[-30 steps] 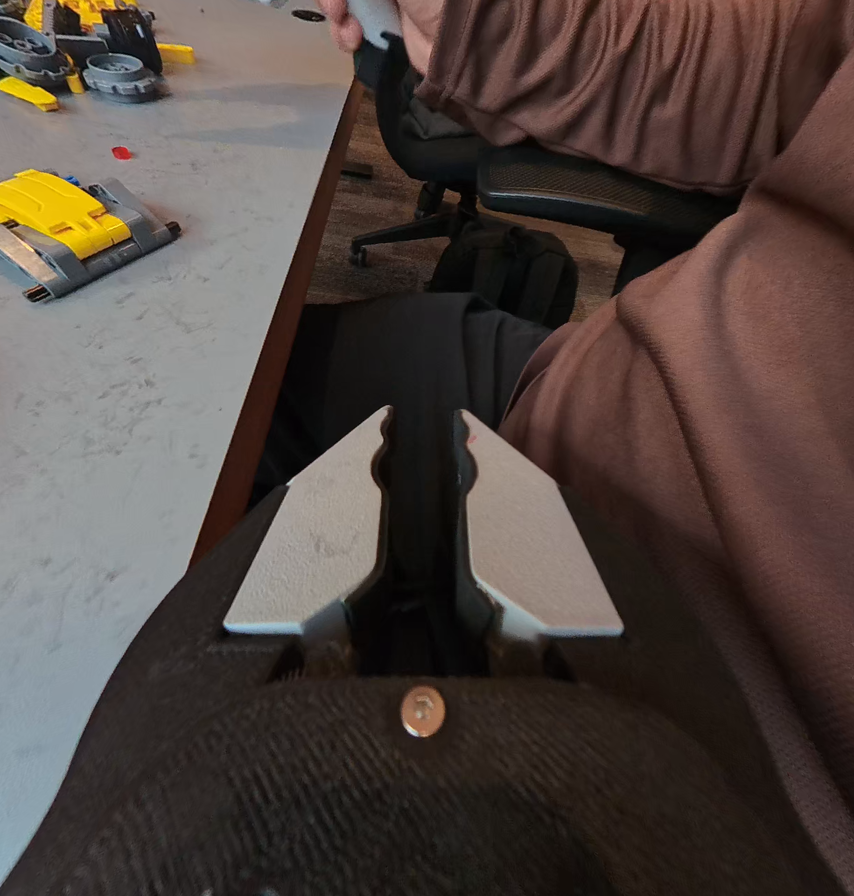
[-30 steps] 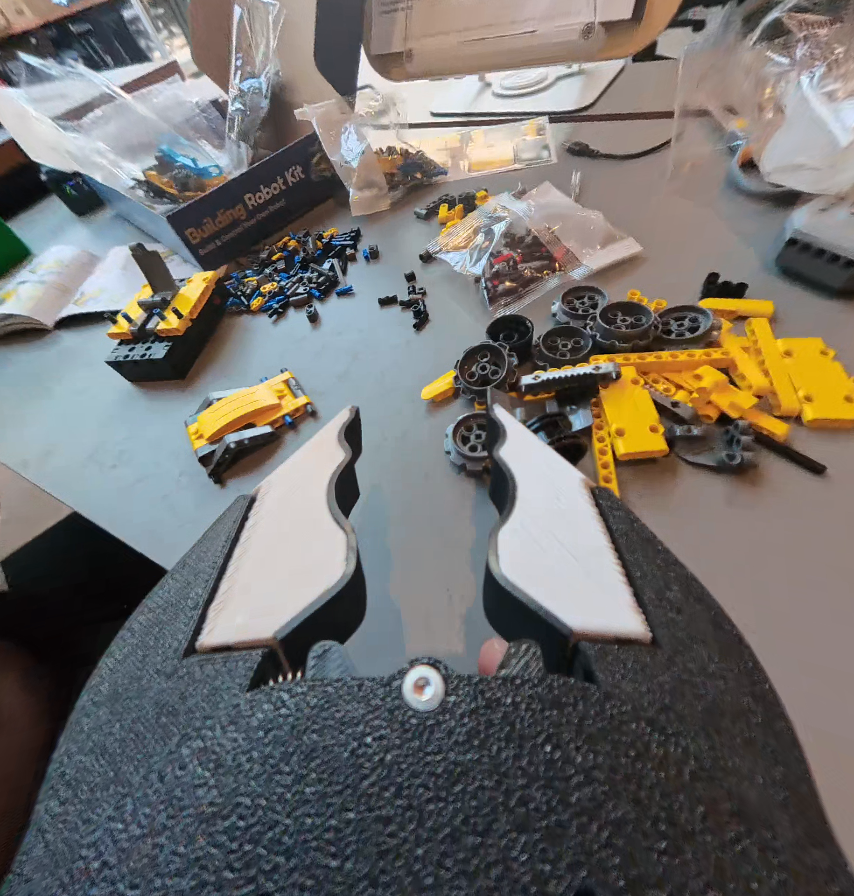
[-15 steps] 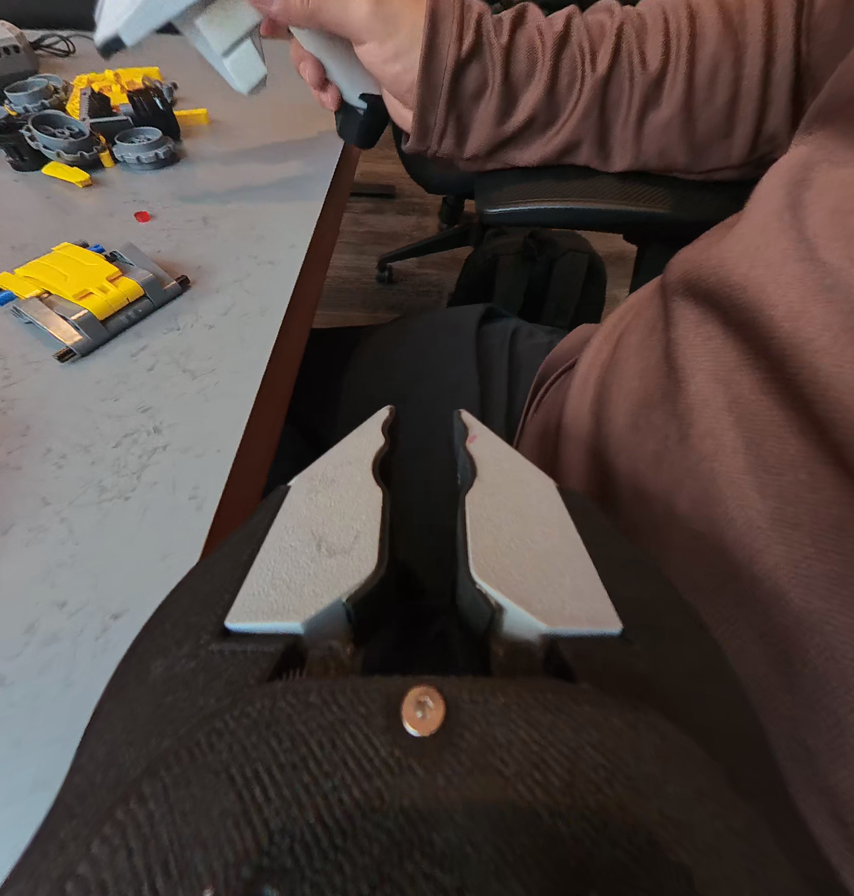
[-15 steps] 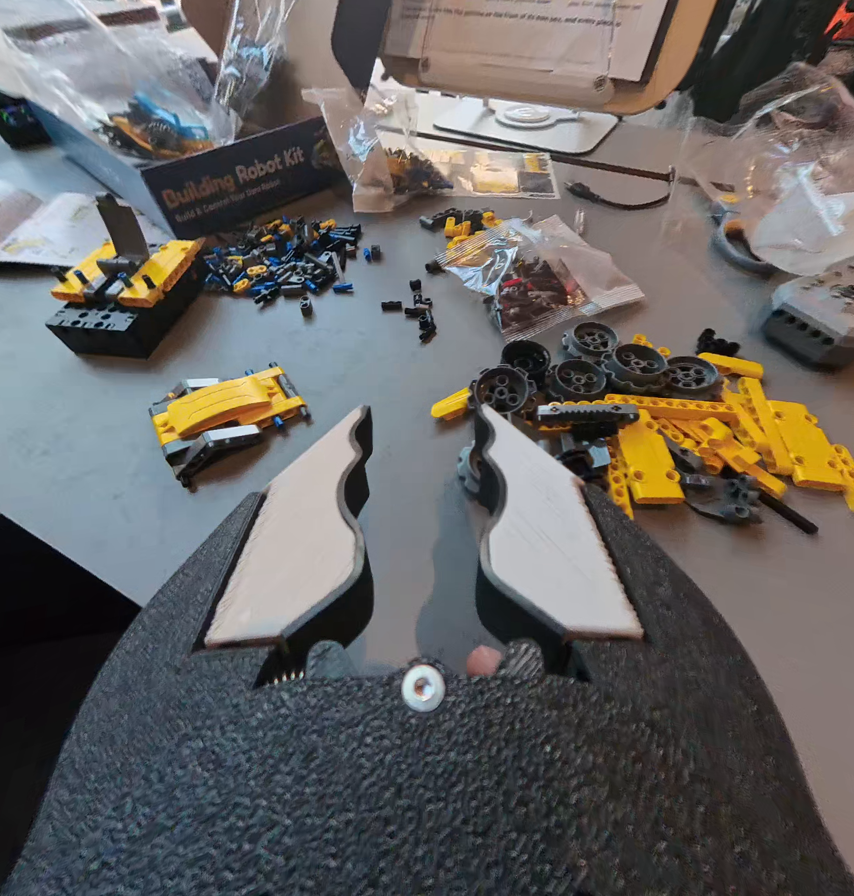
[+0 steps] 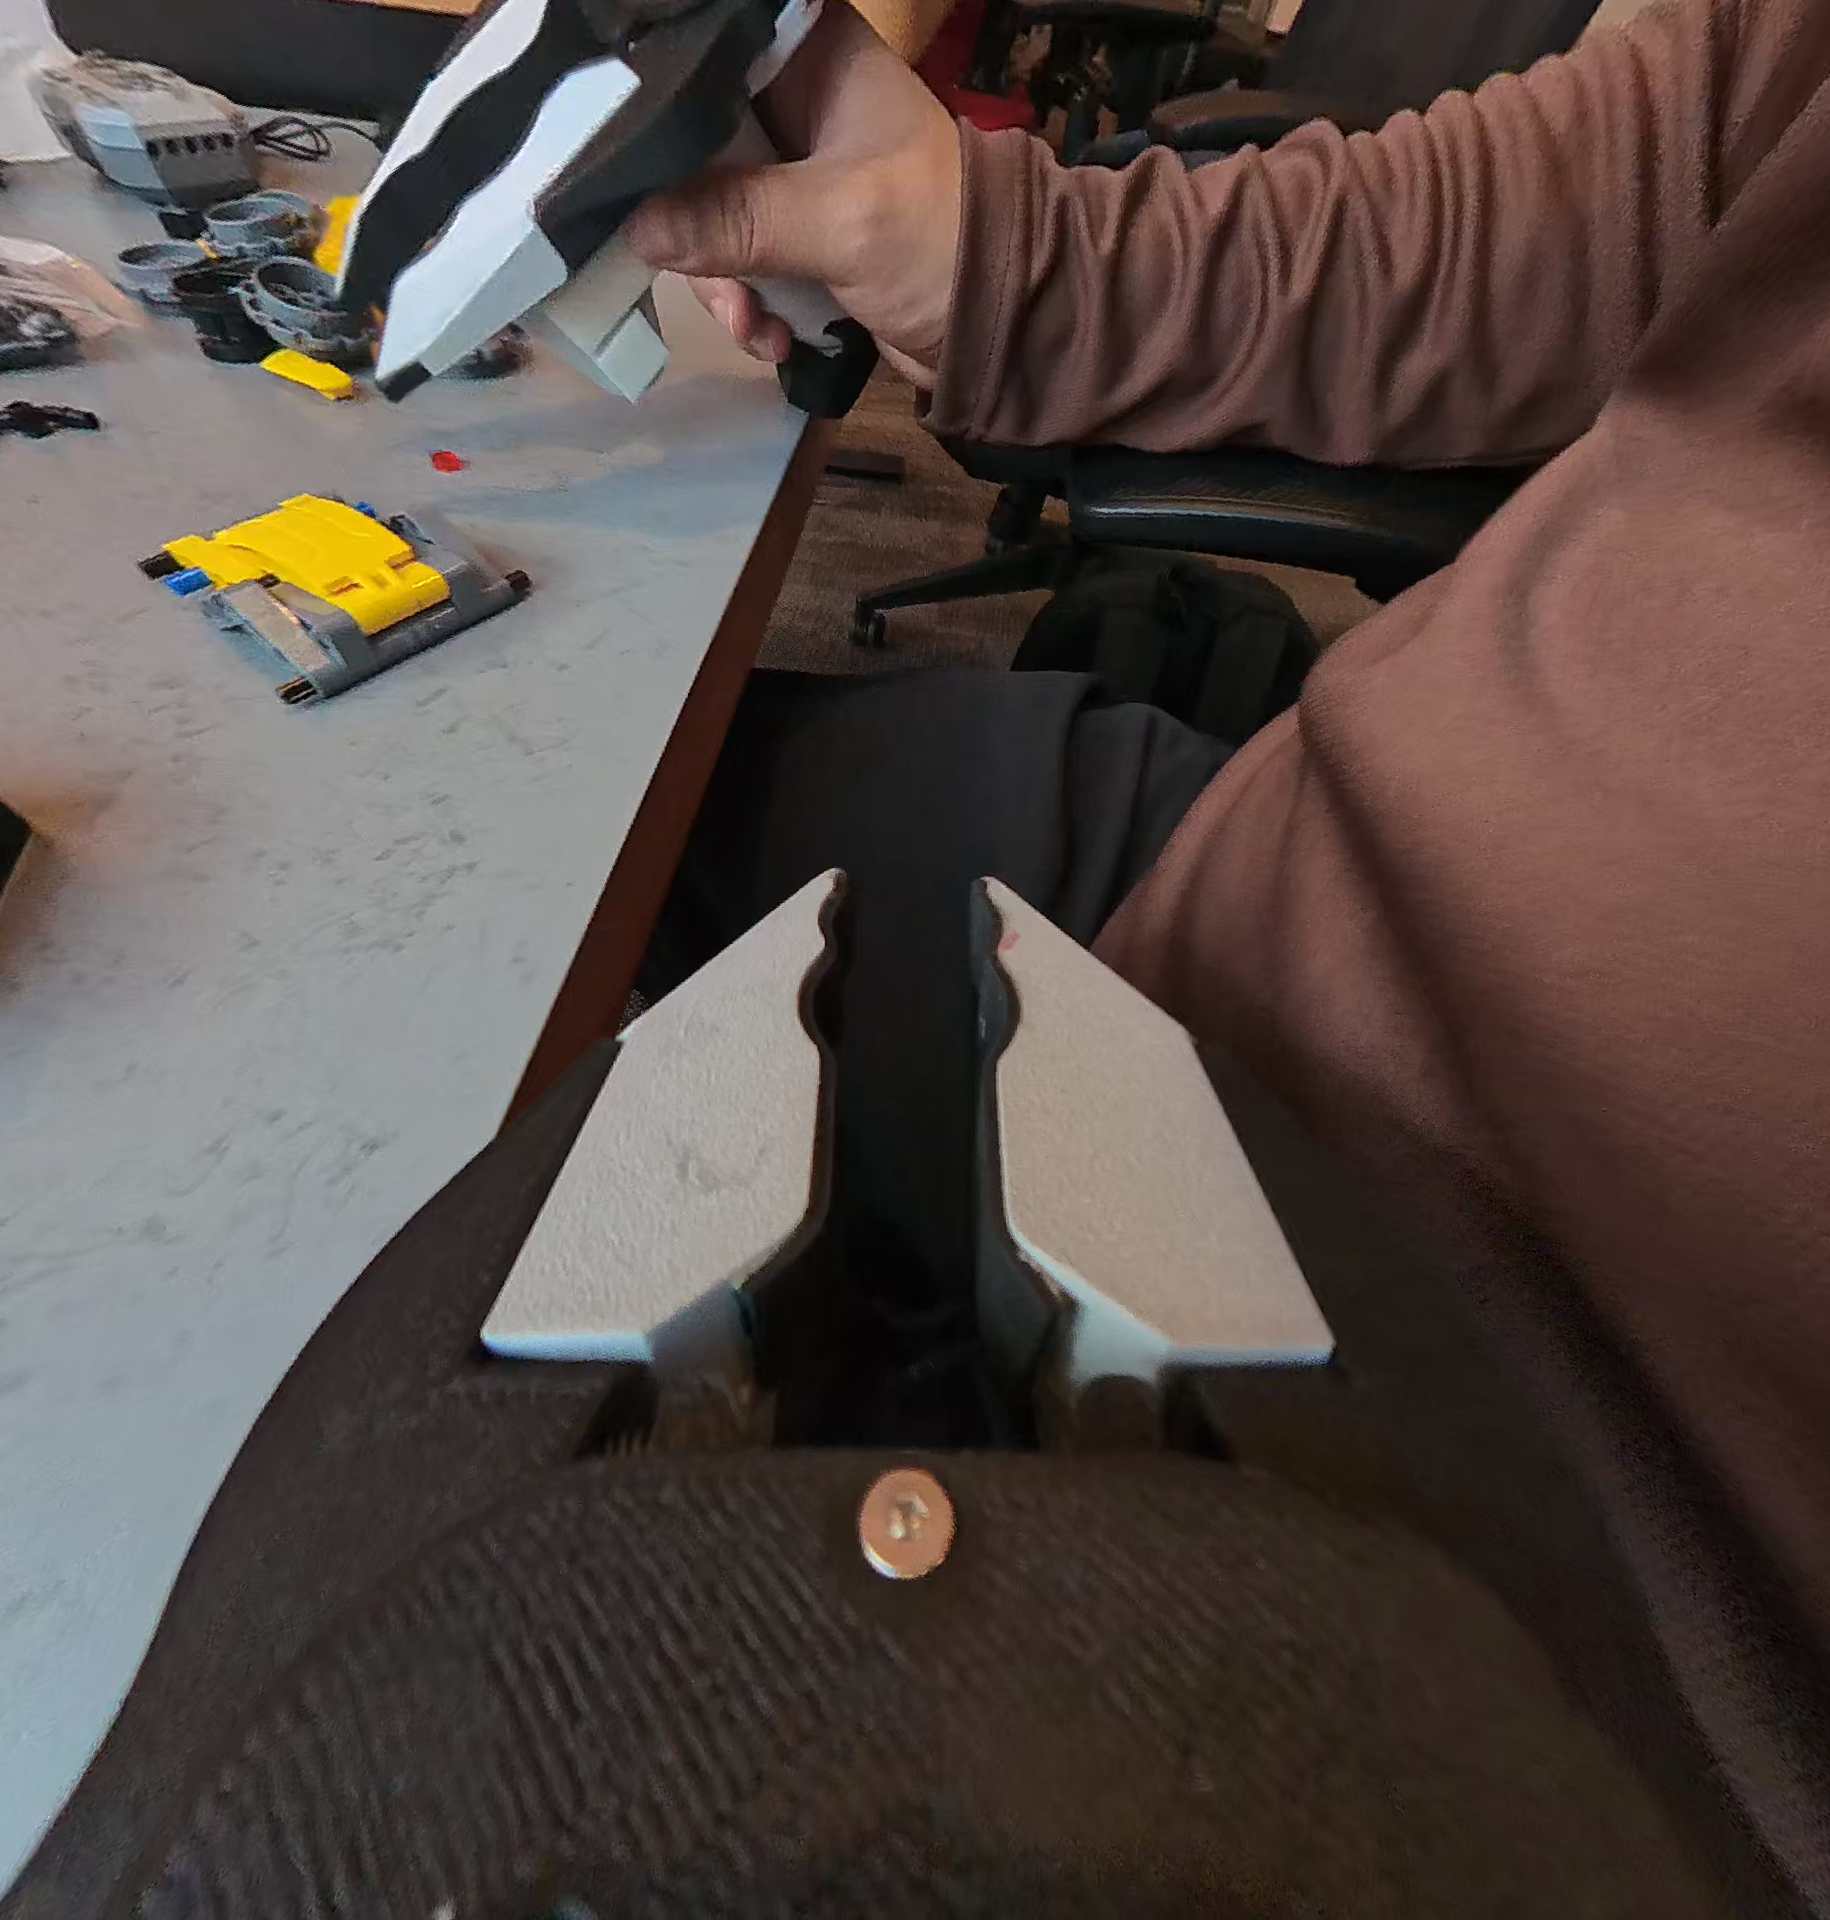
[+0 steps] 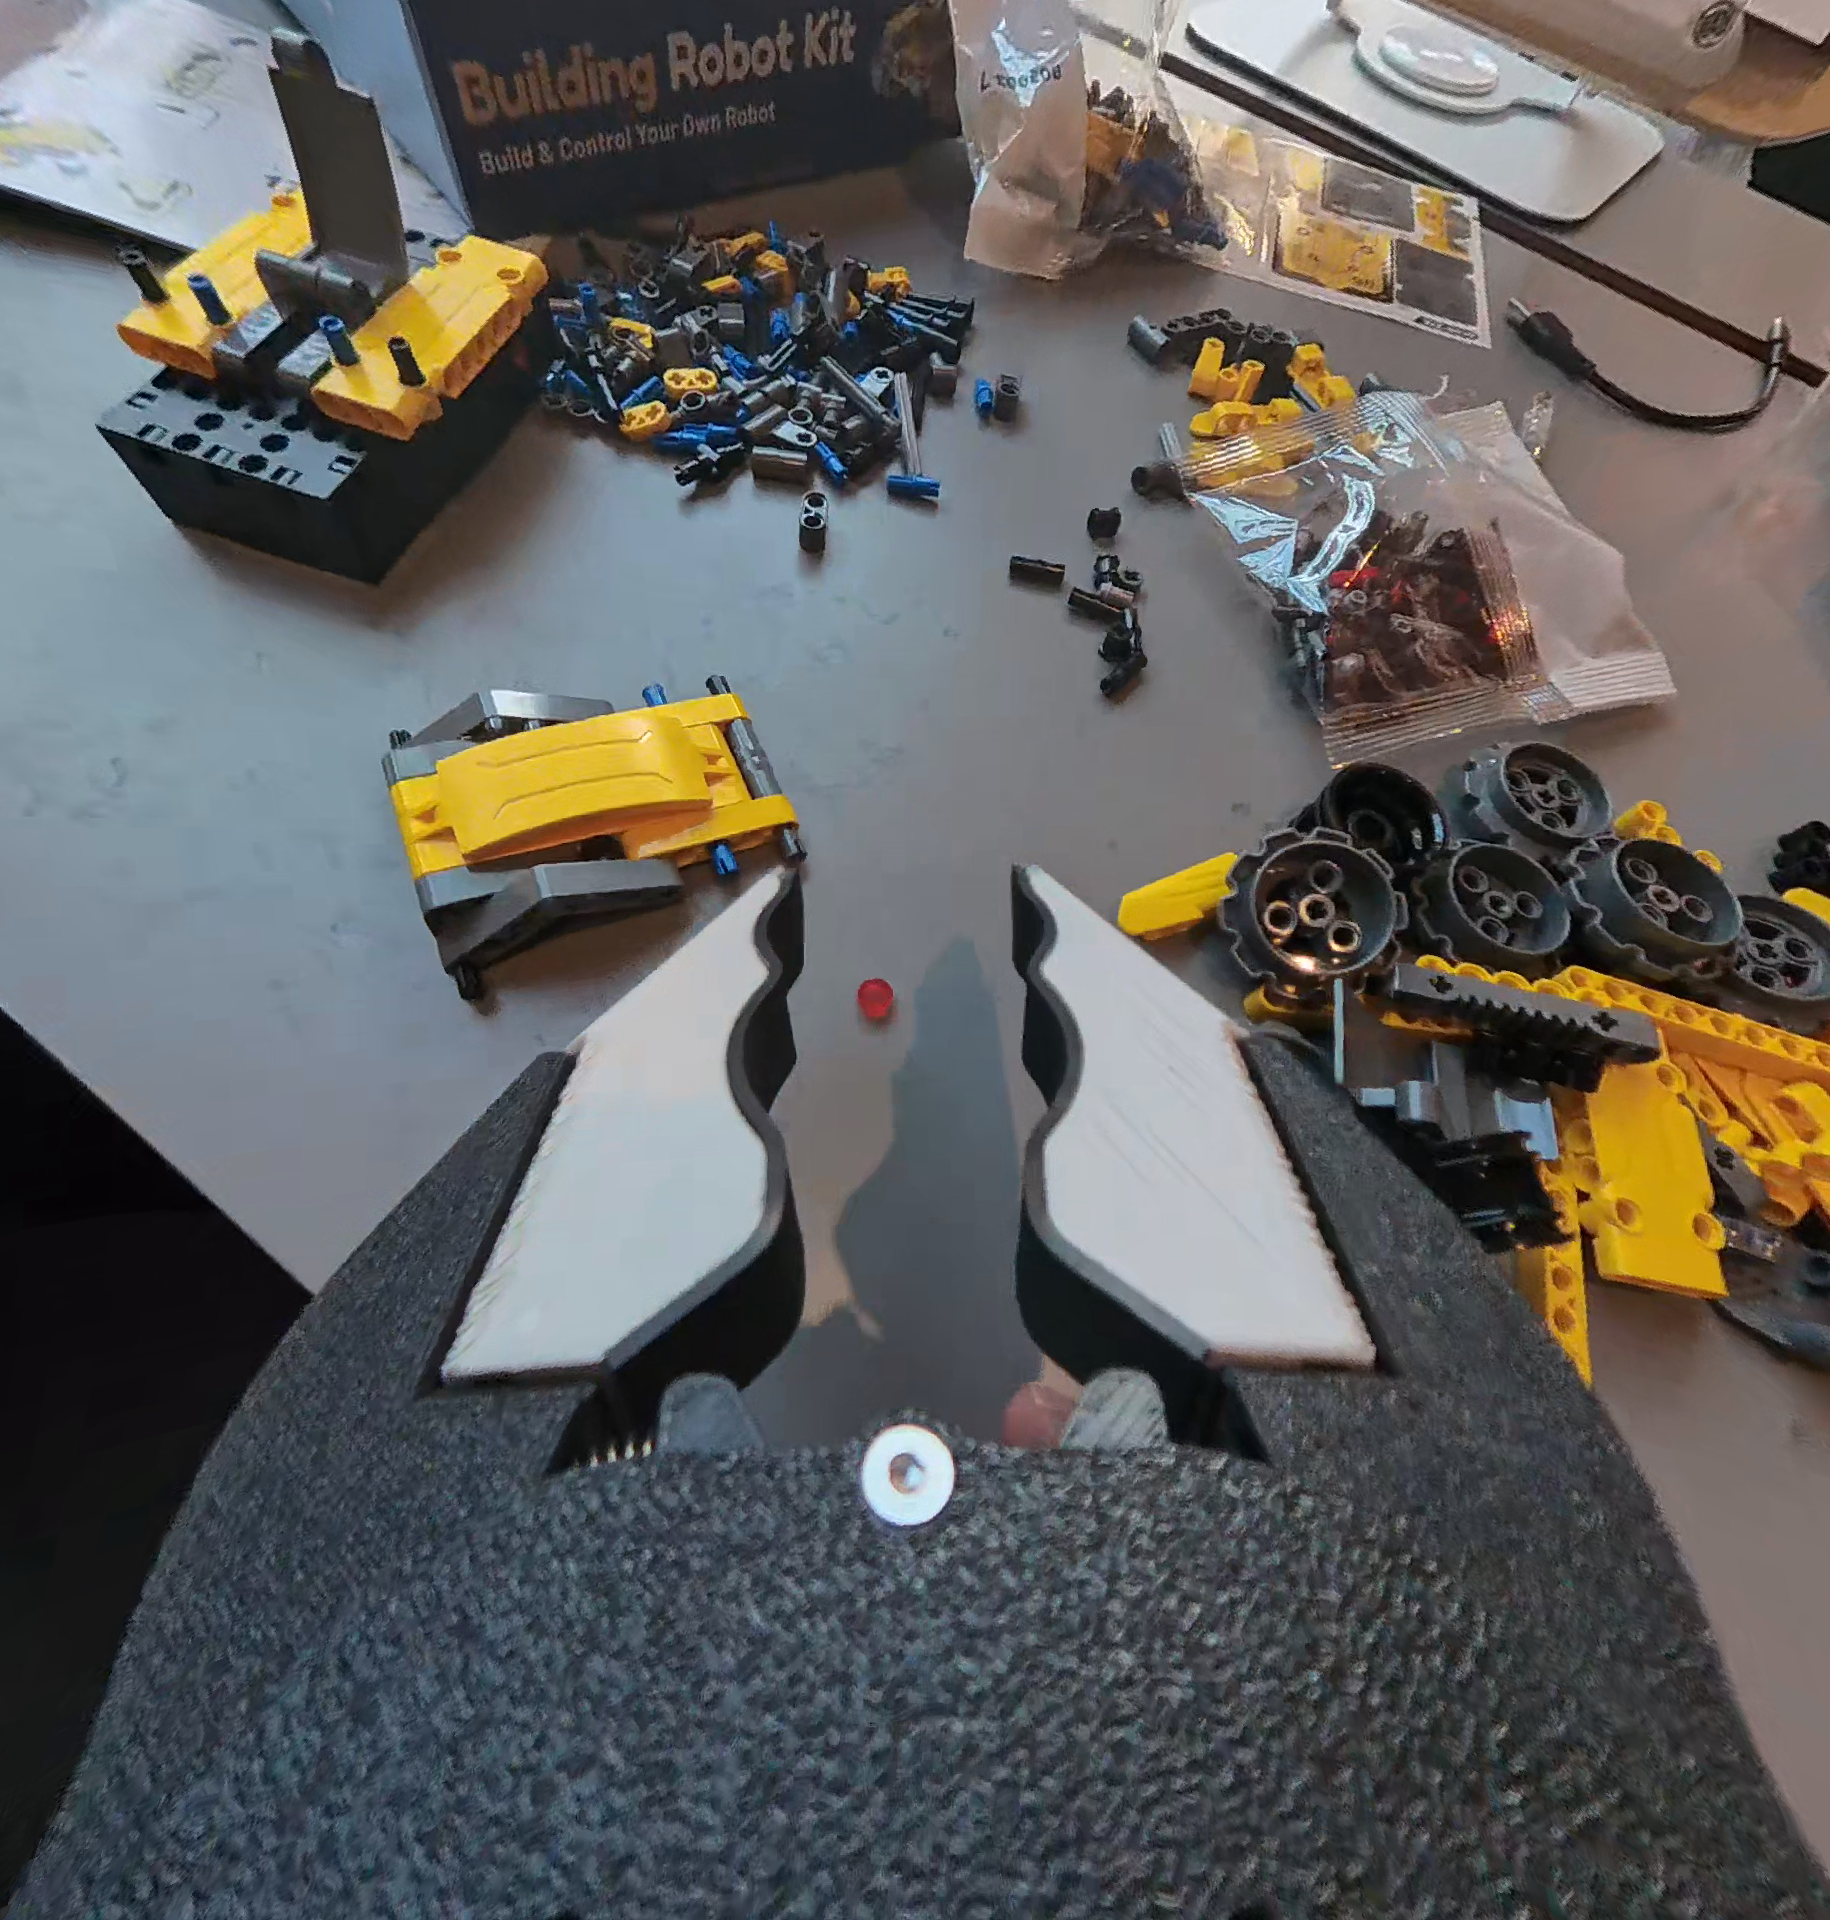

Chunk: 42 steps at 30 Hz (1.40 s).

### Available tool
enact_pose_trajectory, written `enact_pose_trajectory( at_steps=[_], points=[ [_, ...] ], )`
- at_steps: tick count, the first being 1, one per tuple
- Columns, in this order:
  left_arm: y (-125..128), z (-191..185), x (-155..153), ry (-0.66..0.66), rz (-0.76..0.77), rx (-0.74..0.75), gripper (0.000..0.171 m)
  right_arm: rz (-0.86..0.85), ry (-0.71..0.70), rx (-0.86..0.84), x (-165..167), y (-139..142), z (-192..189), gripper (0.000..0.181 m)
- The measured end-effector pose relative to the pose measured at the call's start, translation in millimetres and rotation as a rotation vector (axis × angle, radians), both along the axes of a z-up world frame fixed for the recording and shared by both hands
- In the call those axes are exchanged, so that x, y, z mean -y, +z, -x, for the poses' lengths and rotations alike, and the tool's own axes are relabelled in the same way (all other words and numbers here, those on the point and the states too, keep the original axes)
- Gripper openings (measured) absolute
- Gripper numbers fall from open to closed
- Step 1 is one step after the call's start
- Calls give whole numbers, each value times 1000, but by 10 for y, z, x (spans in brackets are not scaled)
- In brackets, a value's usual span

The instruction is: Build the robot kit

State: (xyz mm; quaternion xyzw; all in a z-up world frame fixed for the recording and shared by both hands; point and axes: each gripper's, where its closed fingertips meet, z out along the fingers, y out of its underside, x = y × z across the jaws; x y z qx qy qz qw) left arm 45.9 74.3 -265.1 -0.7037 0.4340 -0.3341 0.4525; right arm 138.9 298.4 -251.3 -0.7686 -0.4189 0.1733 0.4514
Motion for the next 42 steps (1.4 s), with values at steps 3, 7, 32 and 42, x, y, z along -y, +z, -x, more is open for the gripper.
enact_pose_trajectory(
  at_steps=[3,7,32,42],
  points=[
    [76,68,-37,23,31,57,19,21,6,-29,-63,2,58,36],
    [122,128,-102,30,55,97,20,64,17,-37,-96,-31,99,35],
    [130,225,-220,123,33,151,20,15,86,-246,-193,305,314,41],
    [189,157,-365,241,1,79,27,-127,-27,-246,-357,582,-170,44]
  ],
)
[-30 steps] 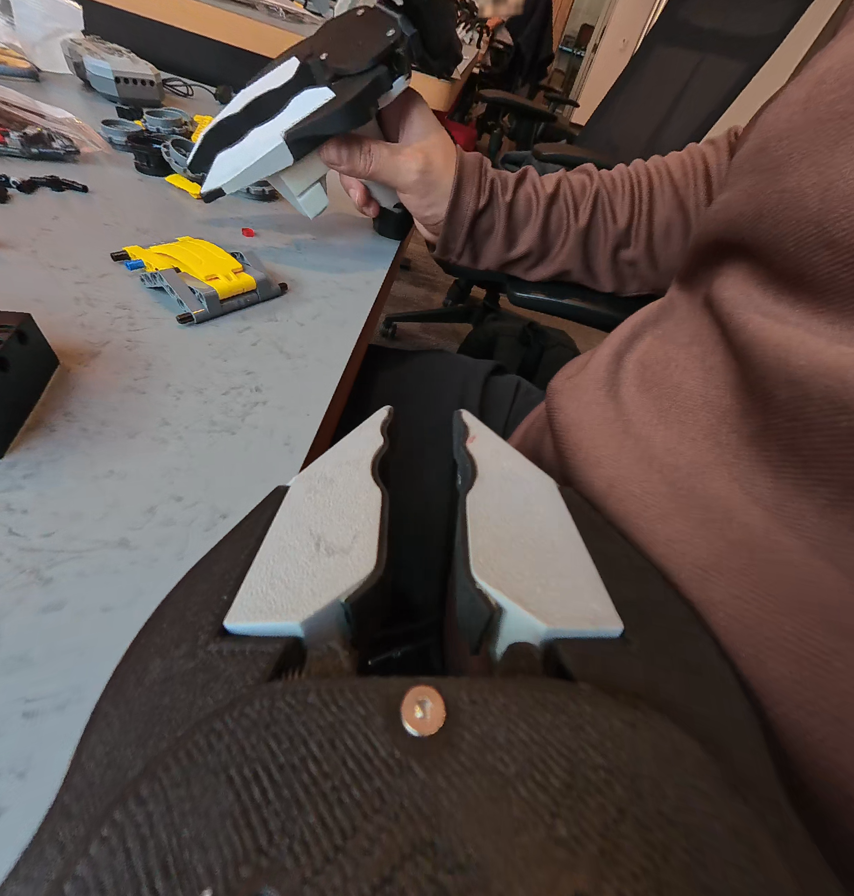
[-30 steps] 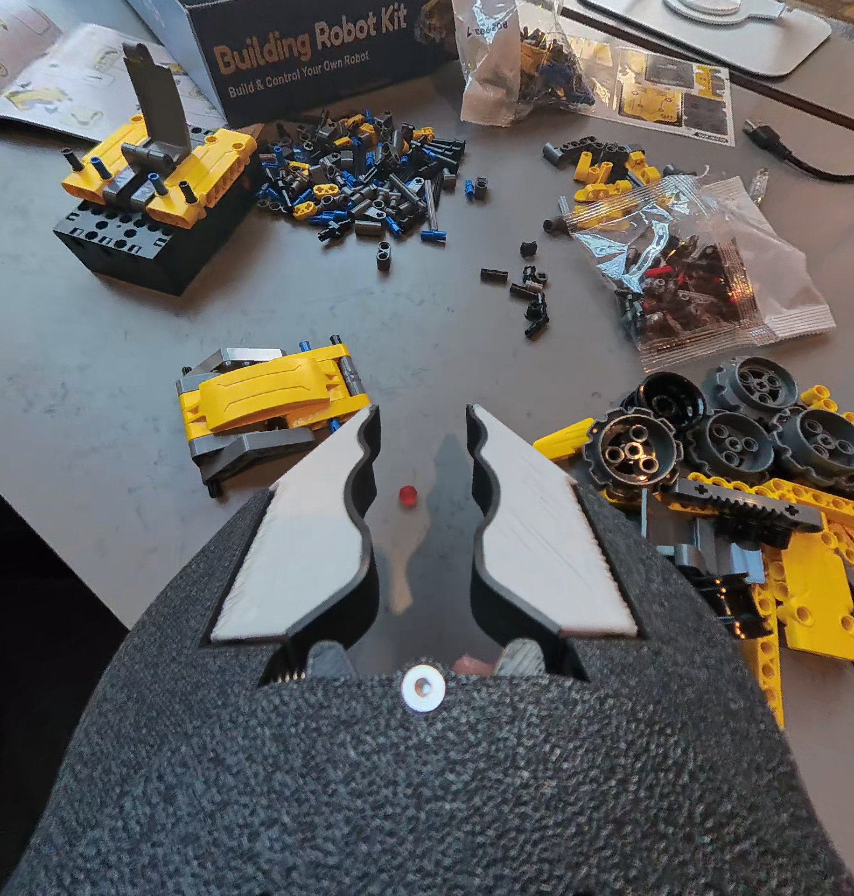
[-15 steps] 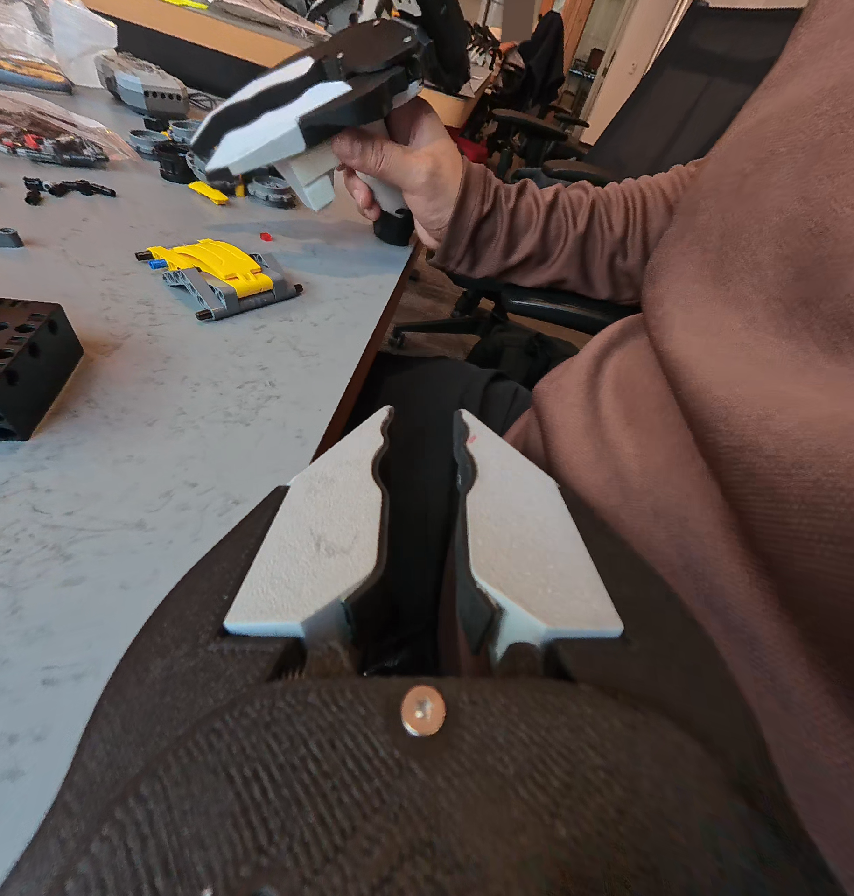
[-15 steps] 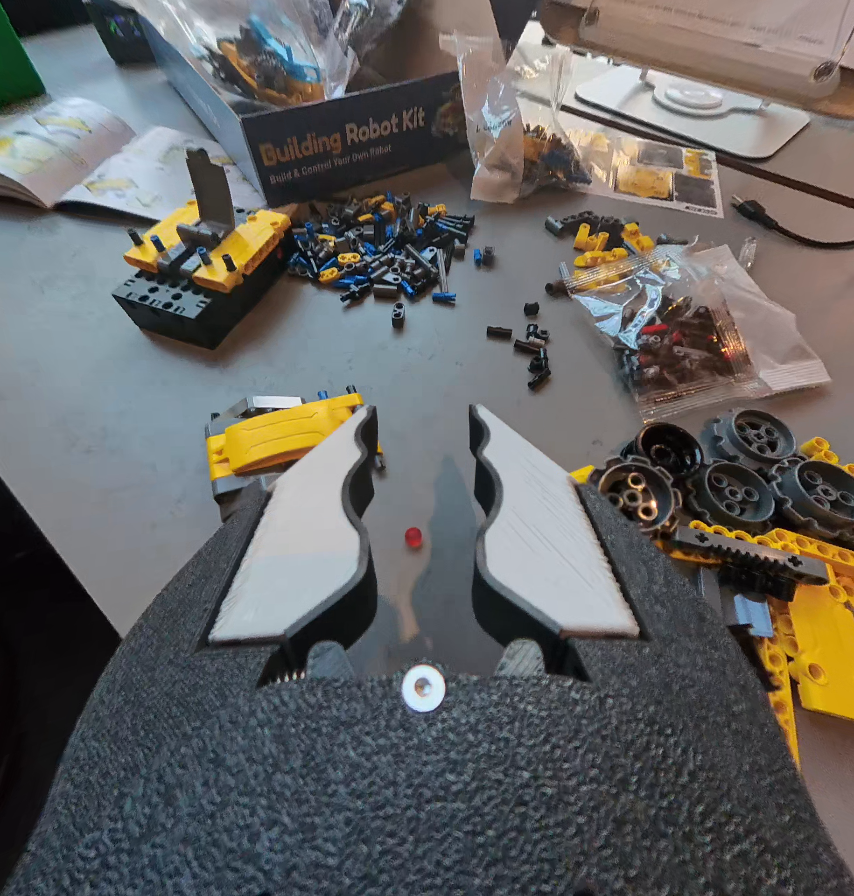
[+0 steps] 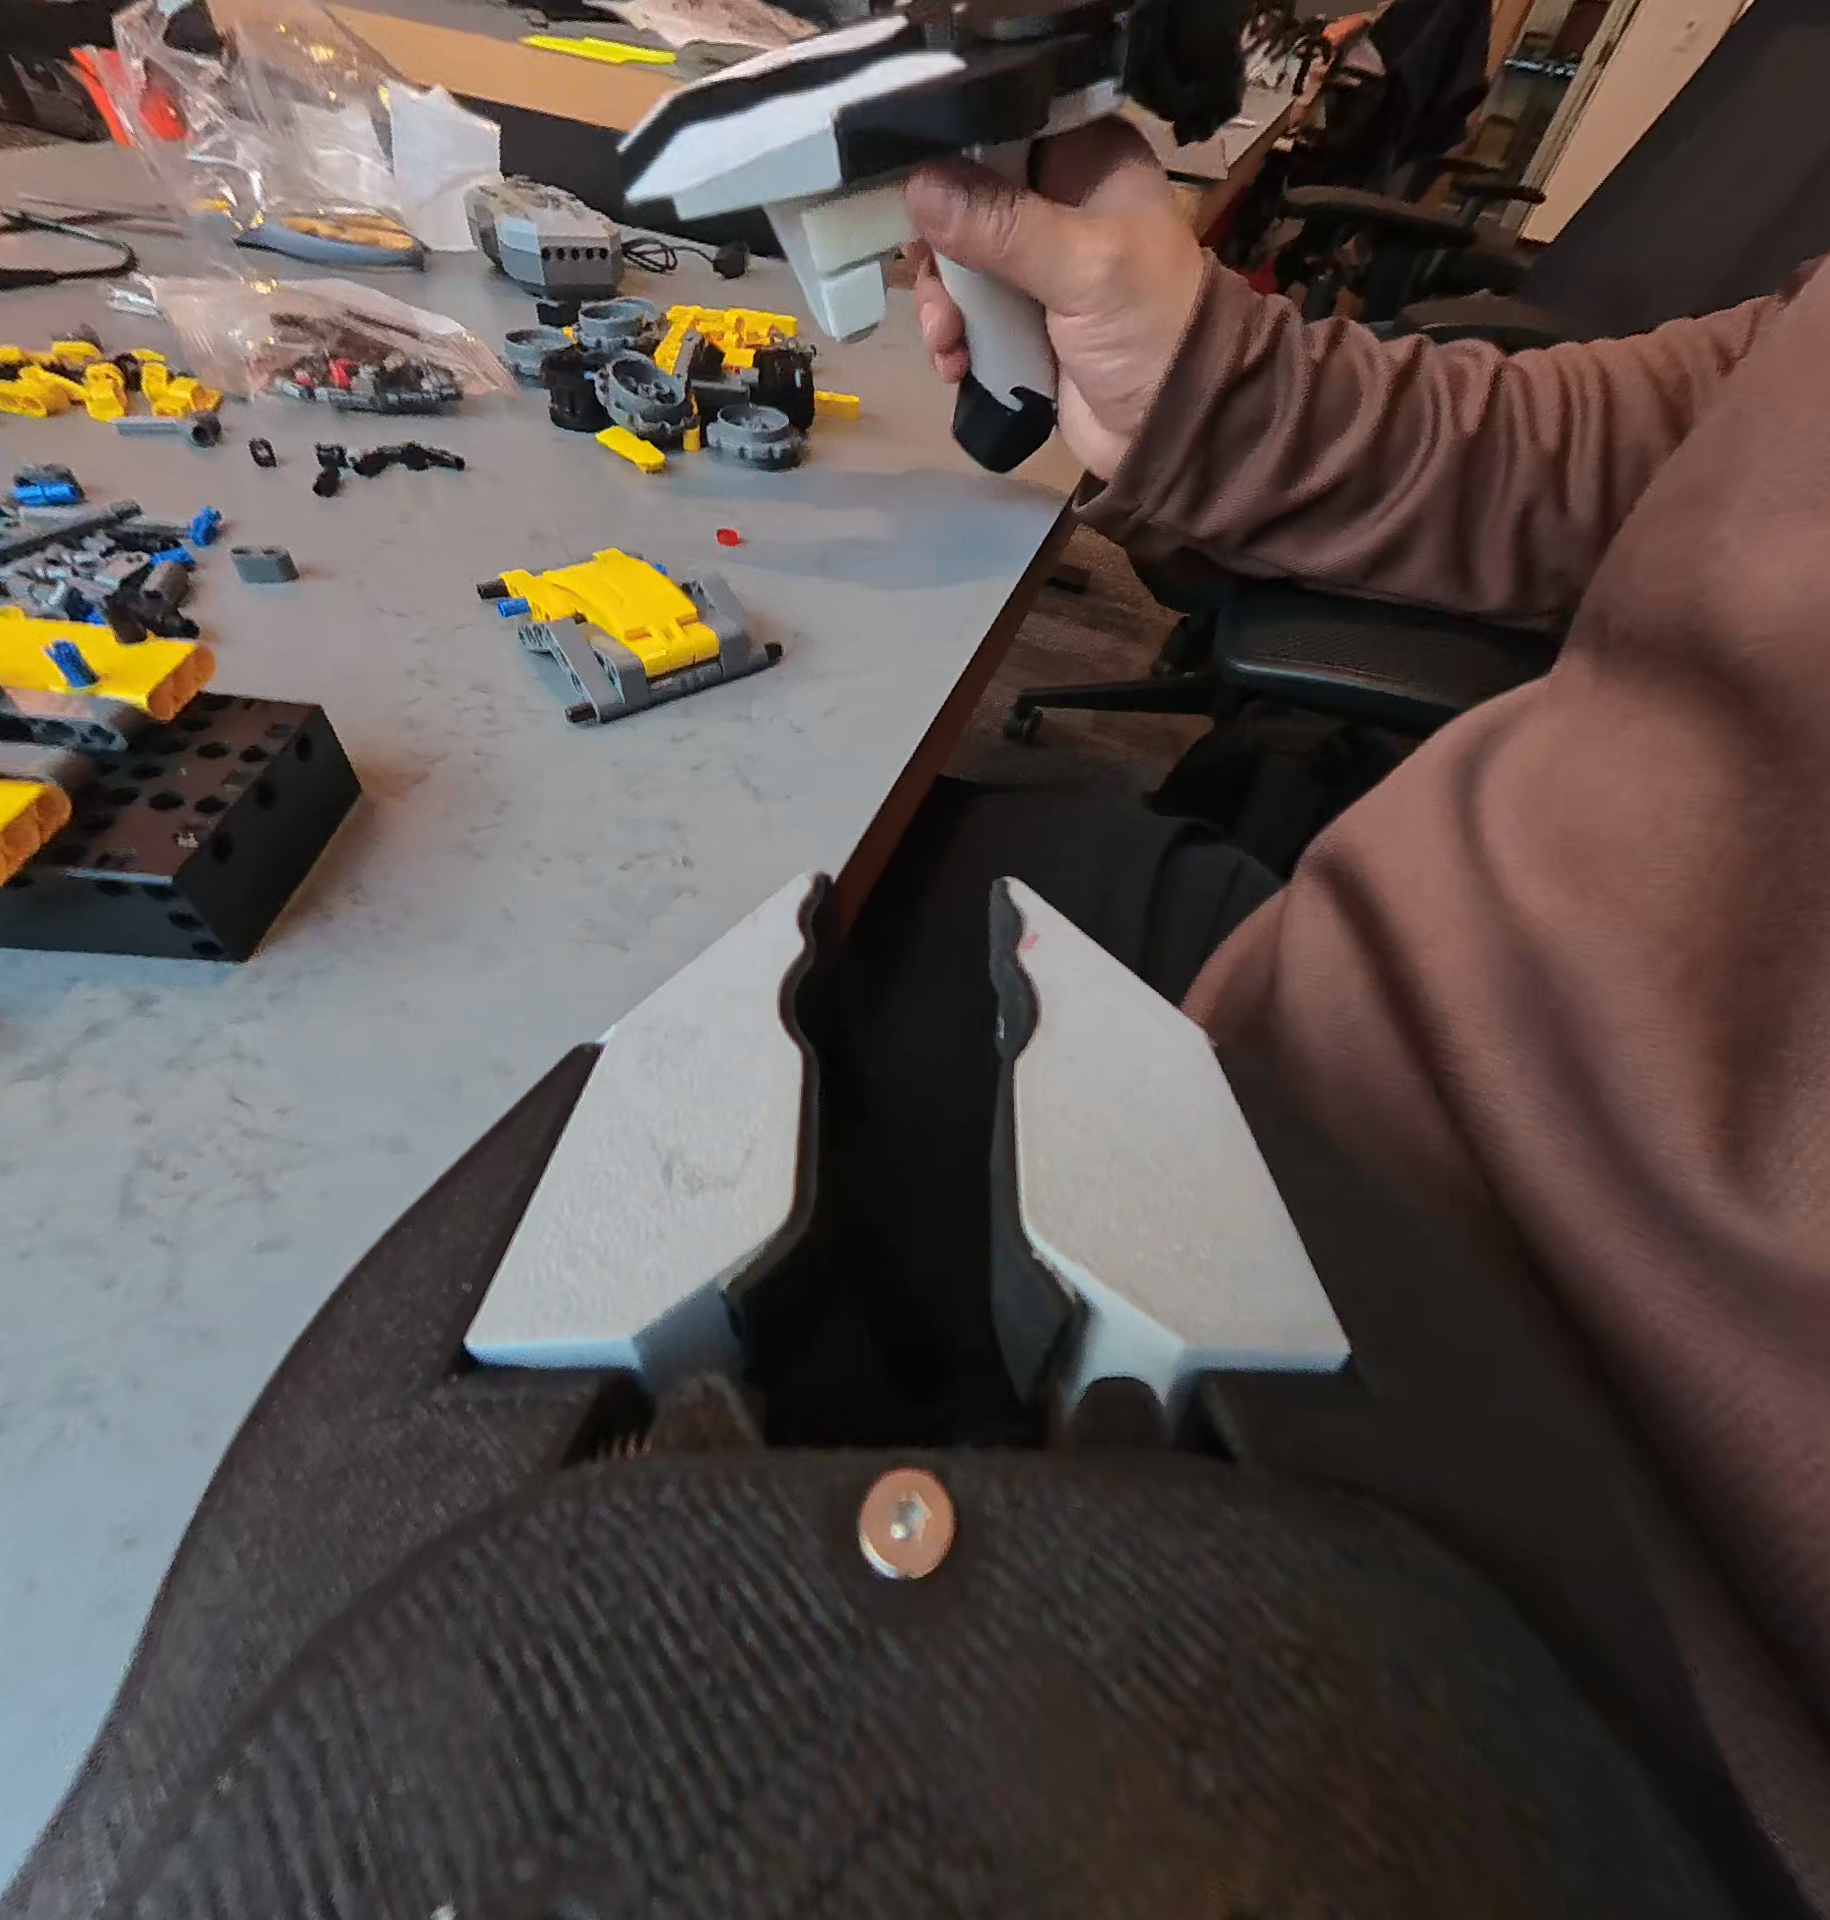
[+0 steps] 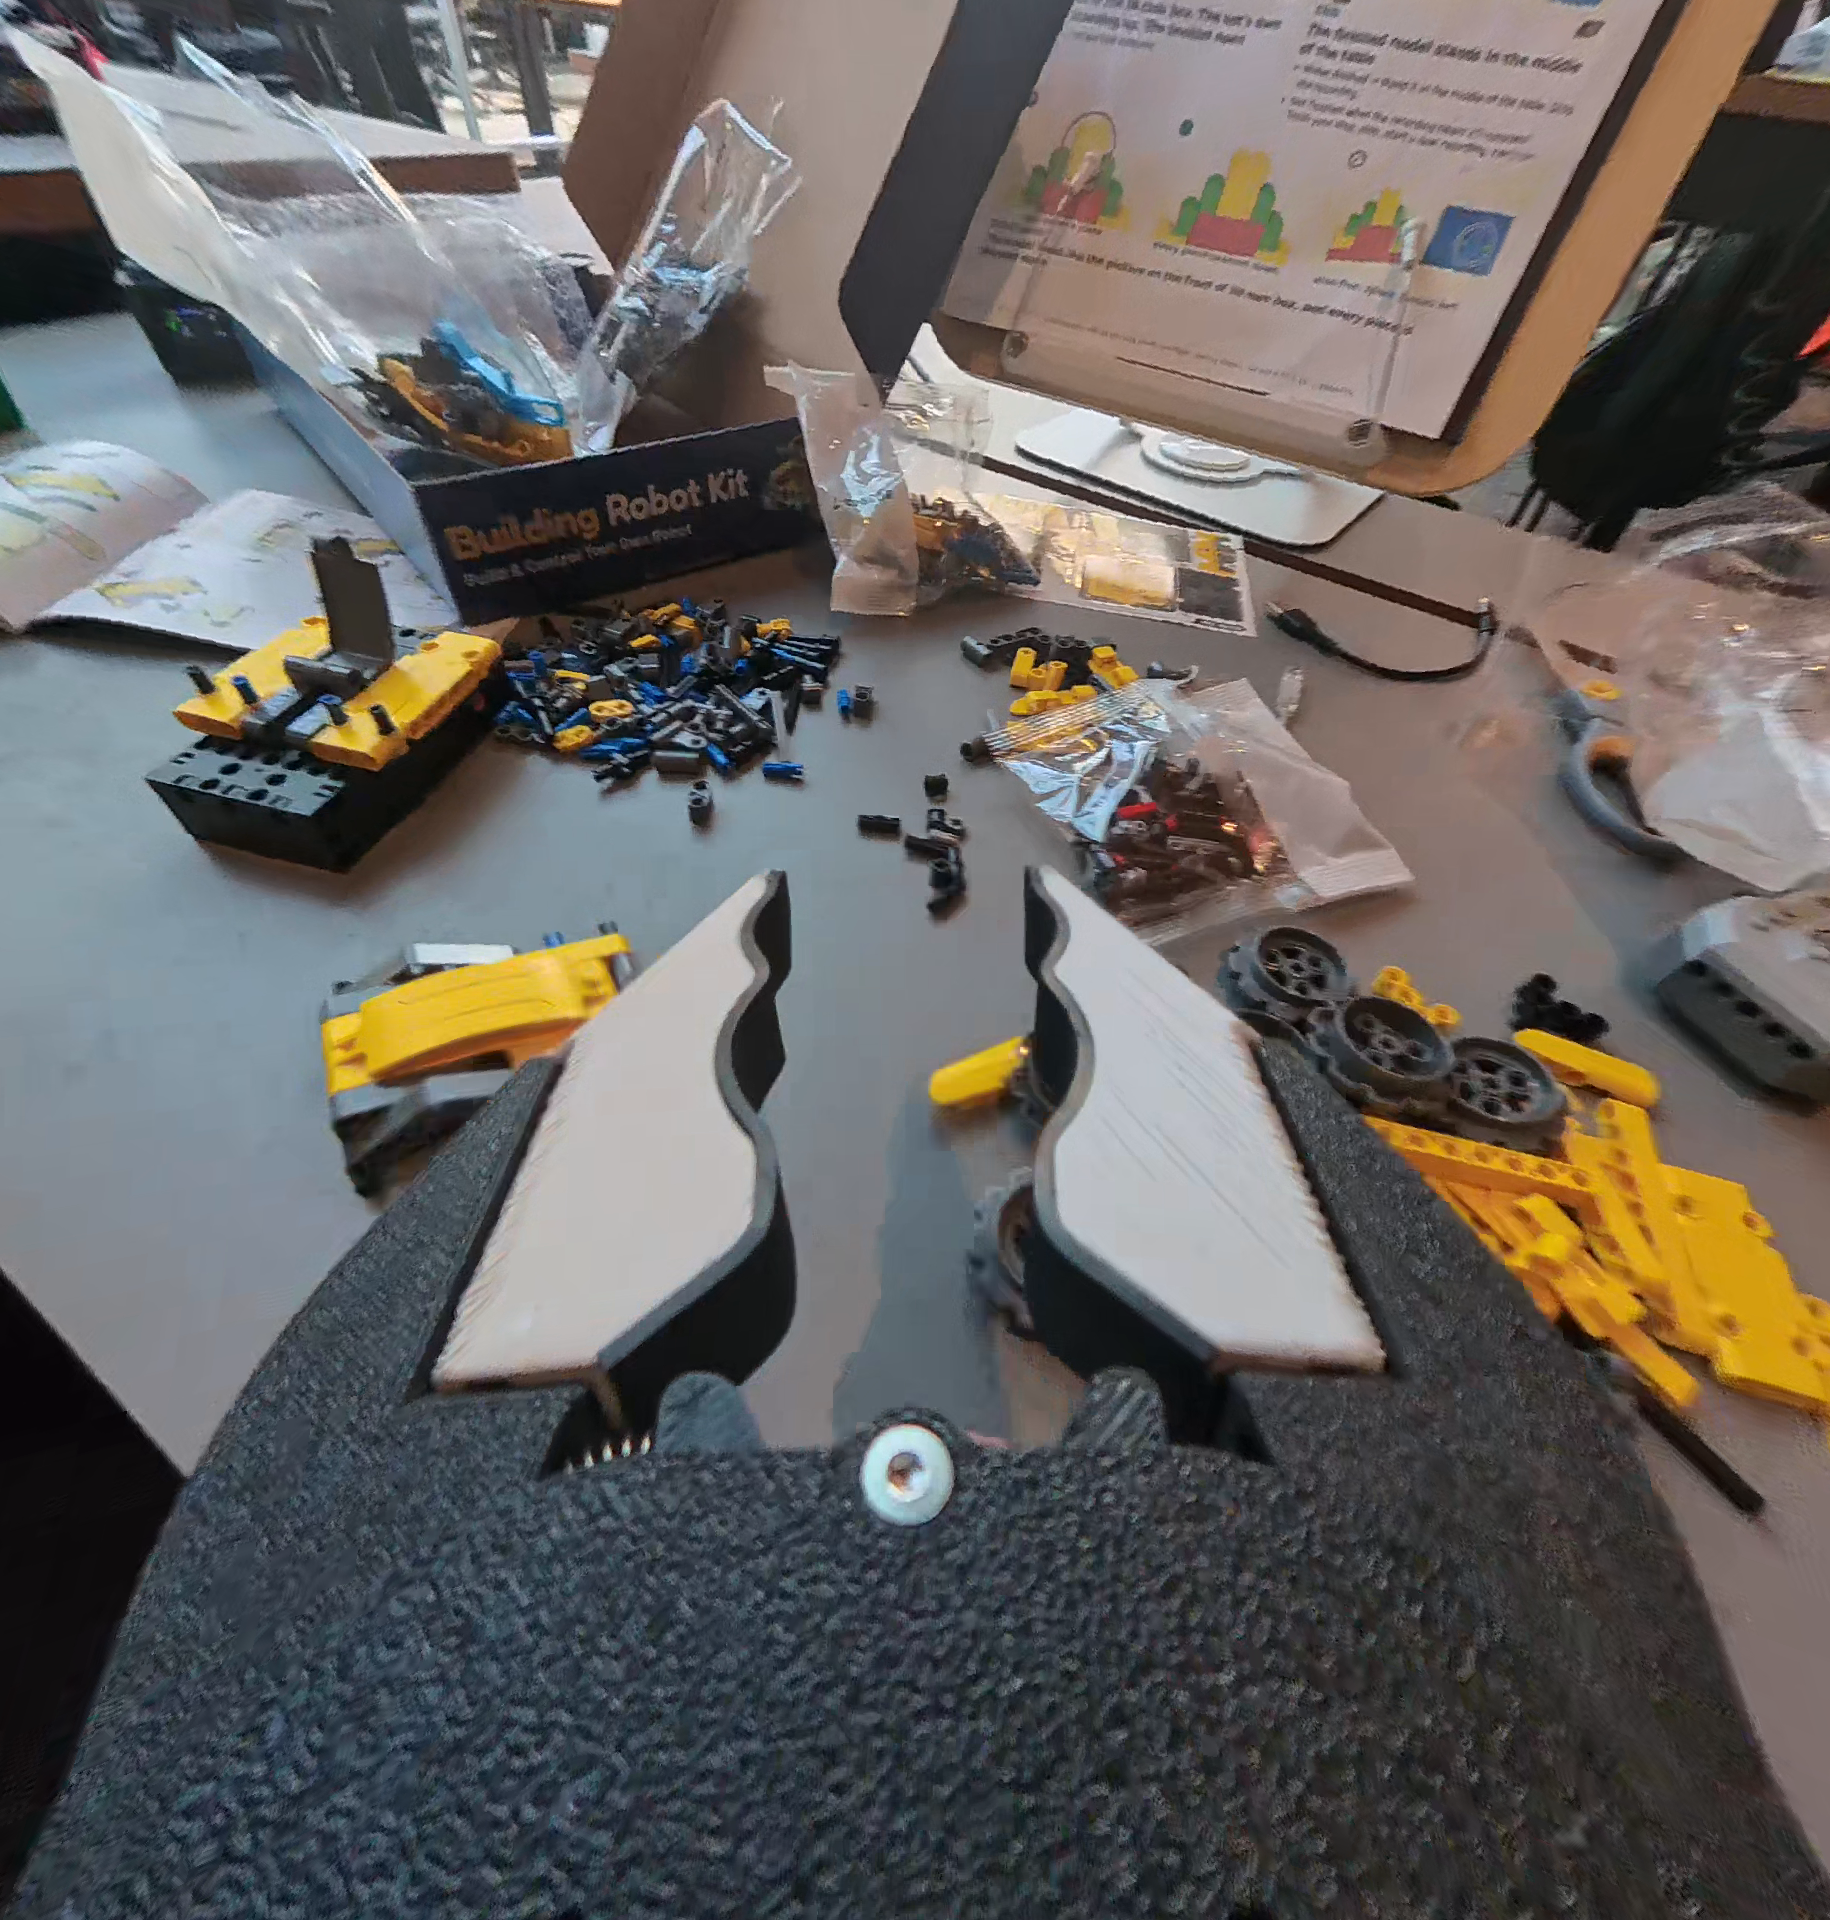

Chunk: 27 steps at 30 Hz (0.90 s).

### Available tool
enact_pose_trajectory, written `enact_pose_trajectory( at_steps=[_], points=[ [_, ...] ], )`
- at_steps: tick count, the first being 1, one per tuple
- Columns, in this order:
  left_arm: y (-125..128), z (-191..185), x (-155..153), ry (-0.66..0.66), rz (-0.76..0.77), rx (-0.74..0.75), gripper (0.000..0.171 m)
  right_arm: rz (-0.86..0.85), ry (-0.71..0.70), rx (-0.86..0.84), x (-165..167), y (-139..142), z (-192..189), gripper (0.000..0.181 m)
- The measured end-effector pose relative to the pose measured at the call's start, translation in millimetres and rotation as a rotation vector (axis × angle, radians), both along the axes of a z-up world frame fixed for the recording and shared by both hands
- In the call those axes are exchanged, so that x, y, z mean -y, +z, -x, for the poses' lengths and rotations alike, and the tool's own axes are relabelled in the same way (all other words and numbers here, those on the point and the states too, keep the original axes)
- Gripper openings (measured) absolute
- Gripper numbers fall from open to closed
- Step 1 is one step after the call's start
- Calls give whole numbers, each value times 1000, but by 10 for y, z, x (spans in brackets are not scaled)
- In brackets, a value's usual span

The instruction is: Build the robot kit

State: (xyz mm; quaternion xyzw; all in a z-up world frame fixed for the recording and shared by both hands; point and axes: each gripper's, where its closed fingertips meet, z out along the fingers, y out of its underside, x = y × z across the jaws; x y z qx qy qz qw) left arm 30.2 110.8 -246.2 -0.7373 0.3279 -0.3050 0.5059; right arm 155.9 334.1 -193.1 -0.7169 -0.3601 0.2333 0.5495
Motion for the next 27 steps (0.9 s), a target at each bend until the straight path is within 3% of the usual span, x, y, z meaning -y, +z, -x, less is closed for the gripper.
enact_pose_trajectory(
  at_steps=[5,8,15,22,24,27],
  points=[
    [207,-35,-34,-51,-31,-9,32,-48,-95,0,-73,80,-474,45],
    [226,83,-179,-18,-30,-52,32,-18,-98,76,-172,48,-585,59],
    [282,340,-524,45,-73,-85,30,20,-19,339,-696,-97,-83,62],
    [397,585,-697,48,-73,-62,28,124,22,582,-1208,-590,454,69],
    [408,665,-724,56,-85,-77,28,145,22,644,-1282,-737,490,62],
    [374,764,-755,61,-108,-123,26,181,44,640,-1298,-825,543,33]
  ],
)
